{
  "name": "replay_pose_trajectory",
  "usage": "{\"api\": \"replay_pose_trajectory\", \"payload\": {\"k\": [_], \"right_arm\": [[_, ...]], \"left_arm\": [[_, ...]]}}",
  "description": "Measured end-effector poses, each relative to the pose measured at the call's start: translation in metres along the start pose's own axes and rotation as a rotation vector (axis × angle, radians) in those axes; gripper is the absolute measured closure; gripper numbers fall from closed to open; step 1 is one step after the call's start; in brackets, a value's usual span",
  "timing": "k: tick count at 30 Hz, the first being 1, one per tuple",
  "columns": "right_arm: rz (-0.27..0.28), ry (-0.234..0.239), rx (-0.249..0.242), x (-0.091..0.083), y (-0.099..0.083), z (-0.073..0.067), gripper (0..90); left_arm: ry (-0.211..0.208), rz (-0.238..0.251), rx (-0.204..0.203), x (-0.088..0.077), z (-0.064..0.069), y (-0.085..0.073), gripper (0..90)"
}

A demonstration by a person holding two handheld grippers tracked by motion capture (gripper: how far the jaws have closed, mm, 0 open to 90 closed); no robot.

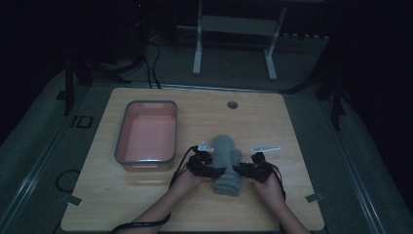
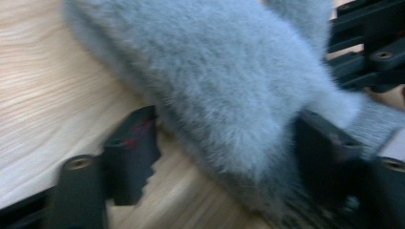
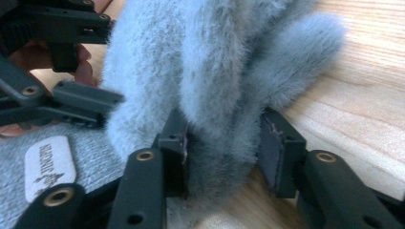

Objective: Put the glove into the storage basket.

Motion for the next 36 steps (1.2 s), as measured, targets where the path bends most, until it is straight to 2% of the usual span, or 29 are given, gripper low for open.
{"api": "replay_pose_trajectory", "payload": {"k": [3, 5, 8, 10, 12, 15, 18, 23, 28, 36], "right_arm": [[-0.004, 0.013, 0.012, 0.000, 0.000, 0.001, 64.7], [0.003, 0.024, 0.017, 0.000, -0.001, 0.001, 66.9], [0.006, 0.022, 0.008, 0.000, -0.001, 0.000, 70.8], [0.005, 0.018, 0.006, -0.001, 0.000, -0.002, 73.4], [0.009, 0.009, -0.010, -0.002, 0.000, -0.003, 74.9], [0.014, 0.010, -0.016, -0.006, 0.001, -0.005, 77.2], [0.021, 0.020, -0.019, -0.011, 0.003, -0.007, 78.1], [0.047, 0.034, -0.027, -0.020, 0.009, -0.011, 78.8], [0.097, 0.049, -0.045, -0.036, 0.026, -0.021, 79.7], [0.159, 0.066, -0.072, -0.050, 0.054, -0.038, 80.0]], "left_arm": [[-0.062, -0.016, -0.035, 0.002, -0.002, 0.002, 45.4], [-0.085, -0.020, -0.035, 0.002, -0.001, 0.002, 53.3], [-0.067, -0.014, 0.028, 0.001, 0.005, 0.004, 66.1], [-0.052, -0.005, 0.055, 0.000, 0.008, 0.005, 70.5], [-0.054, 0.004, 0.053, -0.001, 0.009, 0.006, 72.8], [-0.052, 0.017, 0.073, -0.005, 0.012, 0.008, 75.3], [-0.054, 0.024, 0.098, -0.010, 0.015, 0.012, 76.2], [-0.061, 0.048, 0.106, -0.021, 0.019, 0.021, 76.7], [-0.069, 0.093, 0.117, -0.042, 0.023, 0.039, 77.1], [-0.058, 0.119, 0.149, -0.072, 0.021, 0.062, 77.1]]}}
Point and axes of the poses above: each handheld gripper's, and its own axes: x roughly forward along the jaws, y roughly out of its top, z roughly to its right, the point moved 2 cm from there along x, roughly forward along the jaws
